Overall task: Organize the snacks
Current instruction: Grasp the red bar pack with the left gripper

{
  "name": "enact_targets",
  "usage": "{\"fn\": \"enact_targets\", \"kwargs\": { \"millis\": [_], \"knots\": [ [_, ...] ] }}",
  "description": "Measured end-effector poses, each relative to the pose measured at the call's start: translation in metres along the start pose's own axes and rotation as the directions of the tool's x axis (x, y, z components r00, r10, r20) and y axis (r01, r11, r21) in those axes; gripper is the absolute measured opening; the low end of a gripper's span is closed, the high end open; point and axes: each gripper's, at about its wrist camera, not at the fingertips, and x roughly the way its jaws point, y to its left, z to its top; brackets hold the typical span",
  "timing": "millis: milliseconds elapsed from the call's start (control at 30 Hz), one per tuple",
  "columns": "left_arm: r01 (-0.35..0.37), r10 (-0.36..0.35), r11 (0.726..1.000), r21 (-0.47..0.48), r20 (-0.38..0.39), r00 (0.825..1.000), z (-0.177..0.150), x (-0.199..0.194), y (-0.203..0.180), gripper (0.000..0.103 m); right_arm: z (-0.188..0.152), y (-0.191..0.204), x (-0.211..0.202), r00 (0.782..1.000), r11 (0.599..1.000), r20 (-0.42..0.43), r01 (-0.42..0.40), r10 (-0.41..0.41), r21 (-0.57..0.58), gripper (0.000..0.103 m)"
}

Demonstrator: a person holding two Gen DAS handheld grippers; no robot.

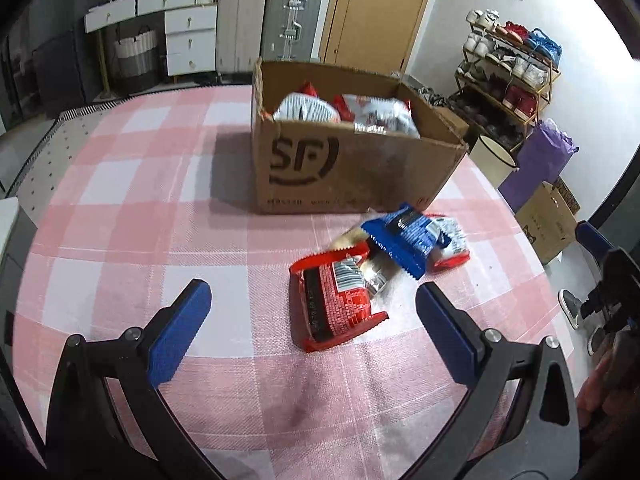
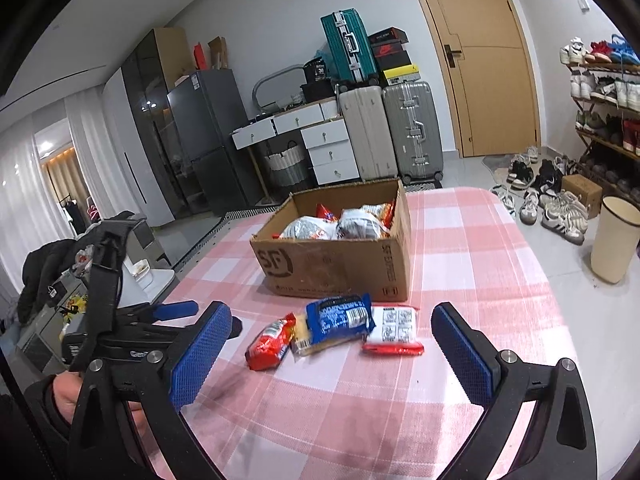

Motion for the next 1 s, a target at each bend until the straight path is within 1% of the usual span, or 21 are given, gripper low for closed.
{"fn": "enact_targets", "kwargs": {
  "millis": [333,433,533,600,633,667,700,733,767,867,900,933,1000],
  "knots": [
    [-0.022,0.022,1.0,0.011,-0.079,0.997,0.001,0.055,-0.002,0.102,-0.004,-0.004,0.004,1.0,1.0,-0.011,-0.001,0.002,0.015,0.102],
    [-0.013,0.013,1.0,-0.002,-0.094,0.996,0.004,0.067,-0.002,0.1,-0.006,-0.005,0.008,1.0,1.0,-0.017,-0.003,0.003,0.018,0.102],
    [-0.007,0.007,1.0,-0.001,-0.11,0.994,0.005,0.079,-0.003,0.092,-0.009,-0.006,0.009,1.0,1.0,-0.024,-0.004,0.004,0.018,0.102],
    [0.009,-0.012,1.0,-0.019,-0.14,0.99,0.005,0.087,-0.001,0.08,-0.011,-0.006,0.012,1.0,1.0,-0.03,-0.004,0.005,0.021,0.102],
    [0.022,-0.025,0.999,-0.026,-0.147,0.989,0.005,0.091,0.0,0.08,-0.011,-0.007,0.013,0.999,1.0,-0.032,-0.004,0.005,0.022,0.102],
    [0.021,-0.023,1.0,-0.02,-0.137,0.99,0.004,0.088,0.004,0.075,-0.011,-0.007,0.014,0.999,1.0,-0.033,-0.004,0.005,0.024,0.102],
    [0.028,-0.03,0.999,-0.02,-0.143,0.989,0.005,0.09,0.004,0.07,-0.011,-0.008,0.014,0.999,1.0,-0.033,-0.006,0.006,0.024,0.102],
    [0.028,-0.031,0.999,-0.02,-0.14,0.99,0.006,0.091,0.003,0.068,-0.012,-0.008,0.015,0.999,1.0,-0.036,-0.006,0.007,0.024,0.102],
    [0.041,-0.044,0.999,-0.026,-0.14,0.989,0.007,0.092,0.004,0.062,-0.012,-0.008,0.015,0.999,1.0,-0.037,-0.005,0.006,0.024,0.102],
    [0.051,-0.051,0.999,-0.006,-0.141,0.989,0.004,0.092,0.001,0.056,-0.012,-0.008,0.016,0.999,1.0,-0.042,-0.009,0.01,0.03,0.102],
    [0.059,-0.06,0.998,-0.008,-0.141,0.988,0.004,0.093,0.001,0.045,-0.012,-0.007,0.017,0.999,0.999,-0.041,-0.01,0.012,0.033,0.102],
    [0.067,-0.067,0.998,-0.008,-0.143,0.987,0.004,0.093,0.0,0.041,-0.013,-0.008,0.017,0.999,0.999,-0.04,-0.012,0.013,0.035,0.102],
    [0.076,-0.074,0.997,0.007,-0.15,0.986,0.004,0.094,-0.003,0.041,-0.013,-0.007,0.017,0.999,0.999,-0.044,-0.01,0.011,0.036,0.102]
  ]
}}
